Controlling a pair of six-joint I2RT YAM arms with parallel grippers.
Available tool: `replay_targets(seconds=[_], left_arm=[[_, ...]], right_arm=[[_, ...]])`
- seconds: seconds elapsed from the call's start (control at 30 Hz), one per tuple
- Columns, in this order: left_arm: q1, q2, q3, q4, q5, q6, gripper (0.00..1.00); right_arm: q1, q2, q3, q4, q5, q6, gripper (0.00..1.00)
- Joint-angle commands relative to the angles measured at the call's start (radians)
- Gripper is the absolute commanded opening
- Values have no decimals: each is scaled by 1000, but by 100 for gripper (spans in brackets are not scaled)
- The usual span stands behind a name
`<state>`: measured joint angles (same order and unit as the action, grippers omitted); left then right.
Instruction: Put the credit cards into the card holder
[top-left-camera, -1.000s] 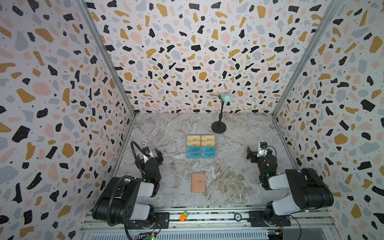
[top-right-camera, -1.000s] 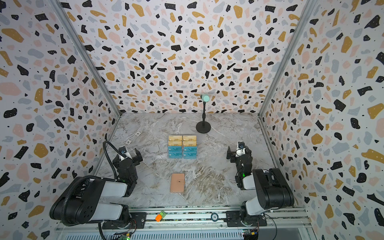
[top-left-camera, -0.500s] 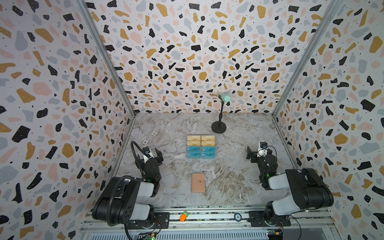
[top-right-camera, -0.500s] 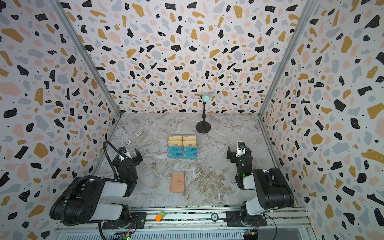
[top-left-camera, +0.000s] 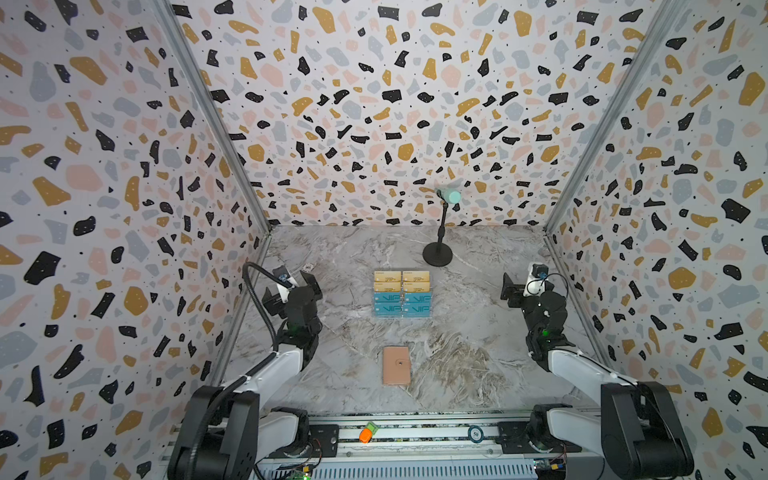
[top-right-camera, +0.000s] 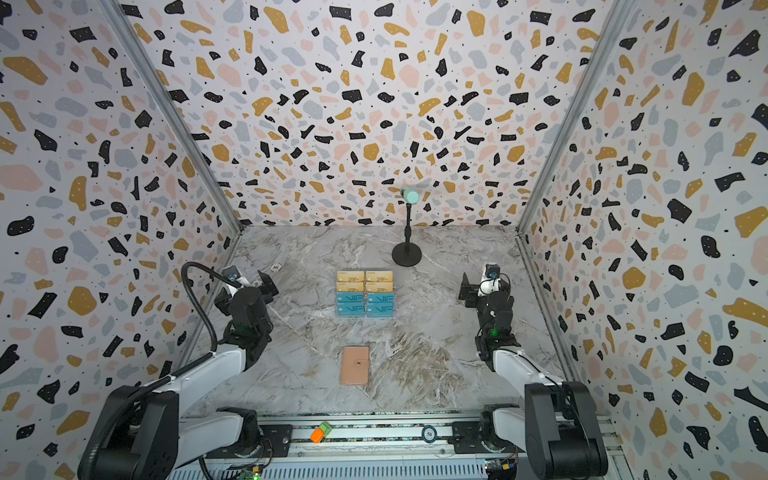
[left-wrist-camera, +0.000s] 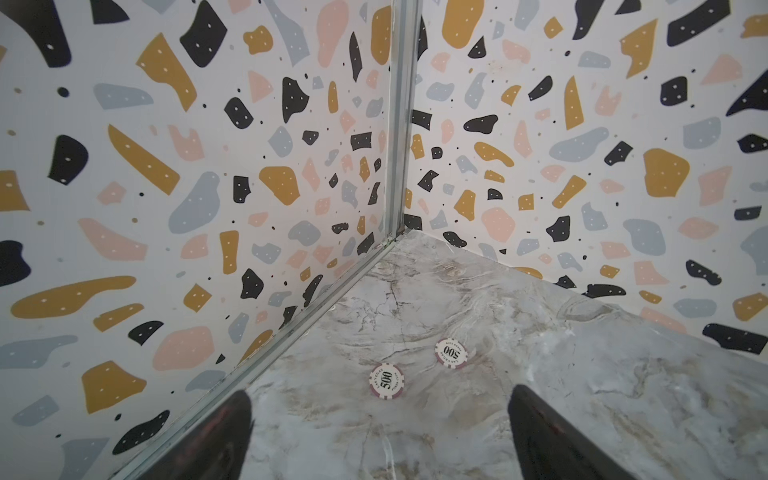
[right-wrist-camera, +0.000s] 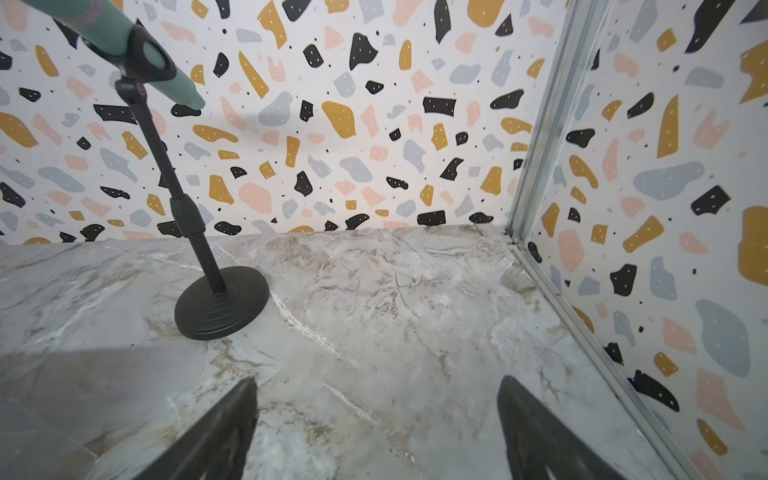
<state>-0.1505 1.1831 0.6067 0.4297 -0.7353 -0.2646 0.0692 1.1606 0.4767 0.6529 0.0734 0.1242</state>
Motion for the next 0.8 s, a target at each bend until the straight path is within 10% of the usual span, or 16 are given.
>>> replay_targets(seconds=[0.0,0.3,0.77], left_arm=[[2,2,172,-471,-6,-164,85],[-223,-50,285,-839,43,-276,77],[-454,-151,197,-1092,476,-367,51]], right_arm=[[-3,-5,140,-332,-59,118,86],[126,-42,210,-614,-201,182,80],[818,34,343,-1006,-137,536,50]])
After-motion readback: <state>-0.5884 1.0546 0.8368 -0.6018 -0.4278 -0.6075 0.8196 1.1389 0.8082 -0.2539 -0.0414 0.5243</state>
